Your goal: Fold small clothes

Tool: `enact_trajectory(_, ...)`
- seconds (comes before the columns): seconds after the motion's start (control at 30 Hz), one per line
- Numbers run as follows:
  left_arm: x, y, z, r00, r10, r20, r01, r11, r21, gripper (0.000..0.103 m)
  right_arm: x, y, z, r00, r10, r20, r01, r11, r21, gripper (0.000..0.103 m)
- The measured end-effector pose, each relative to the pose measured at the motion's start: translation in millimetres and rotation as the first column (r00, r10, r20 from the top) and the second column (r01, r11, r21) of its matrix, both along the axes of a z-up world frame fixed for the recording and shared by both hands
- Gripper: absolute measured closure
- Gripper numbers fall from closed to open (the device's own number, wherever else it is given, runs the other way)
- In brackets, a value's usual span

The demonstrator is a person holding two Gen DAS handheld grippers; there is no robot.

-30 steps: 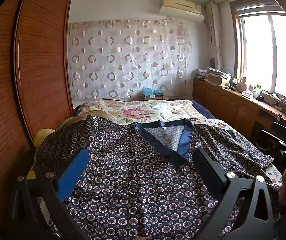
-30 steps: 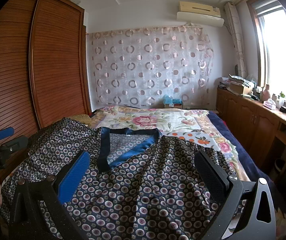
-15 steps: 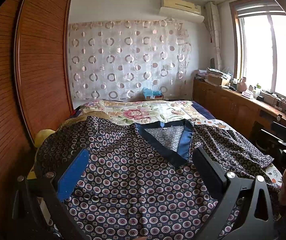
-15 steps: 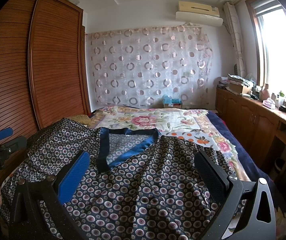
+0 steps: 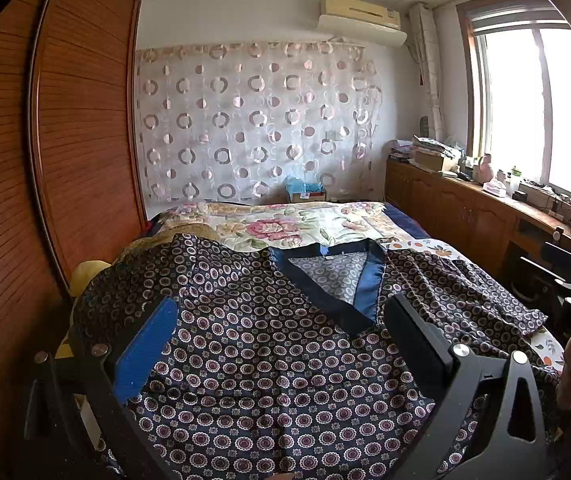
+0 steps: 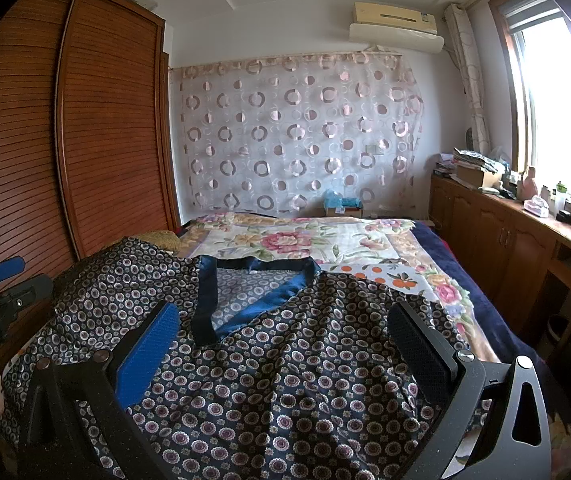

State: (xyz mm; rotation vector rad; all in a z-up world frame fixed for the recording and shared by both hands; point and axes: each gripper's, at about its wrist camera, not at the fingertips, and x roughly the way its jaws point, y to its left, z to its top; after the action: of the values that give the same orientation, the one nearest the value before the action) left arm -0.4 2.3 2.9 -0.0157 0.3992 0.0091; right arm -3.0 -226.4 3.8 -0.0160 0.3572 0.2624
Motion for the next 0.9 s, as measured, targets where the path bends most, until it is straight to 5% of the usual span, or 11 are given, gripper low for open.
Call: enact_trajectory(0.9,-0.1,-1.6,0.3,1.000,0.000,0.004,0.000,1.000,0.003,0.000,0.3,0.2,-0.2,1.000,0.003,0.004,-0.003,1.000,-0.001,0.000)
